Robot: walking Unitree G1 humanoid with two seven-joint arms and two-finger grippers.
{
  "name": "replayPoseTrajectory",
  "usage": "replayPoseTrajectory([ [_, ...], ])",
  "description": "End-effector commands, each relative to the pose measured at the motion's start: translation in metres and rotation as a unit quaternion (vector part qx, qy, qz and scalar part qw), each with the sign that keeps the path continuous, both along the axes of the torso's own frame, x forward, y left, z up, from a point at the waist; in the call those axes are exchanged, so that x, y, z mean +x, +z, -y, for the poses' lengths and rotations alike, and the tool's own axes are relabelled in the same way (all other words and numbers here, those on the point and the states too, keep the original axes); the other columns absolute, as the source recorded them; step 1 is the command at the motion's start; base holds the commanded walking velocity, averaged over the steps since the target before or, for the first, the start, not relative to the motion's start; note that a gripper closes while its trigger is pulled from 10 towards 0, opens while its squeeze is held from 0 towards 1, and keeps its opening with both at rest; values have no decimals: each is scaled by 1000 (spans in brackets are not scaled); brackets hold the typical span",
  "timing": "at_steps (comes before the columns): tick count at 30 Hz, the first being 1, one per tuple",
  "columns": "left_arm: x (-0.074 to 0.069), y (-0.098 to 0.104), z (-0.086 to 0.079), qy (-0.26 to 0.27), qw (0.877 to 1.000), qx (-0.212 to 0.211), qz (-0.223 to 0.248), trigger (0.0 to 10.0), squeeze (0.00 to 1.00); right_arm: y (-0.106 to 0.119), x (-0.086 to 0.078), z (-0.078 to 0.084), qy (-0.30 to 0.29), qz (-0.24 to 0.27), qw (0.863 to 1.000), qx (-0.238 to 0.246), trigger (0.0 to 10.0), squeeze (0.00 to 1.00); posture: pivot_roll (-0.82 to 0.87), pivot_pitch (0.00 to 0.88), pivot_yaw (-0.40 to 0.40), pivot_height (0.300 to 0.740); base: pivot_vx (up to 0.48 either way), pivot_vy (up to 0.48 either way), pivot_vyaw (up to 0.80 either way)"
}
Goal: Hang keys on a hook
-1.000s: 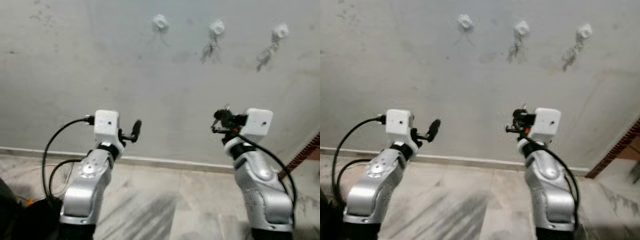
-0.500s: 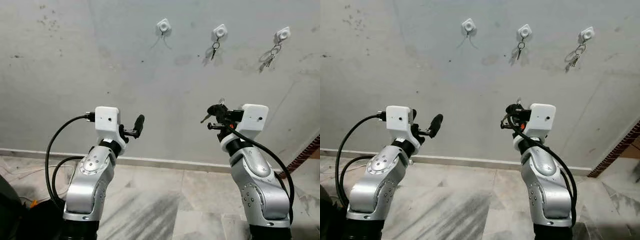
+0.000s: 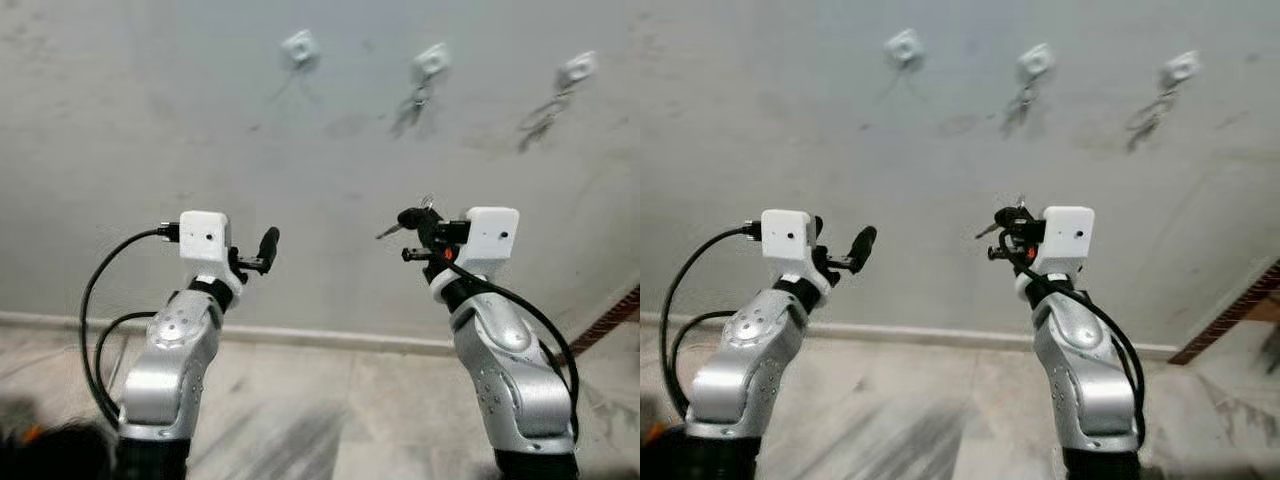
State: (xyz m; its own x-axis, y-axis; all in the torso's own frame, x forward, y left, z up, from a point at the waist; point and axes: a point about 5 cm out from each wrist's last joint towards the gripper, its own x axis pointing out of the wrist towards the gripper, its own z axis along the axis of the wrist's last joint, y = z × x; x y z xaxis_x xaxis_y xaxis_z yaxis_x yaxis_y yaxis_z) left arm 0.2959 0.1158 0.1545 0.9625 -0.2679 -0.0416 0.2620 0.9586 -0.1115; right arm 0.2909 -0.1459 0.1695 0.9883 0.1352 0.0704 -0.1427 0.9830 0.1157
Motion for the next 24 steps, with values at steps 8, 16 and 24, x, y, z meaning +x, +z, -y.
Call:
replayPoseTrajectory([
  [8, -1, 3, -6, 6, 1000, 10, 7, 10000, 0, 6, 1, -6, 9, 14, 1000, 3, 10000, 0, 163, 0, -35, 740, 438, 0, 0],
  [16, -2, 0, -6, 10, 1000, 10, -4, 10000, 0, 2, 0, -5, 7, 9, 1000, 6, 10000, 0, 163, 0, -35, 740, 373, 0, 0],
  [24, -3, -1, -3, 10, 1000, -7, -14, 10000, 0, 2, -1, -5, 6, 8, 1000, 6, 10000, 0, 164, 0, -35, 740, 68, 0, 0],
])
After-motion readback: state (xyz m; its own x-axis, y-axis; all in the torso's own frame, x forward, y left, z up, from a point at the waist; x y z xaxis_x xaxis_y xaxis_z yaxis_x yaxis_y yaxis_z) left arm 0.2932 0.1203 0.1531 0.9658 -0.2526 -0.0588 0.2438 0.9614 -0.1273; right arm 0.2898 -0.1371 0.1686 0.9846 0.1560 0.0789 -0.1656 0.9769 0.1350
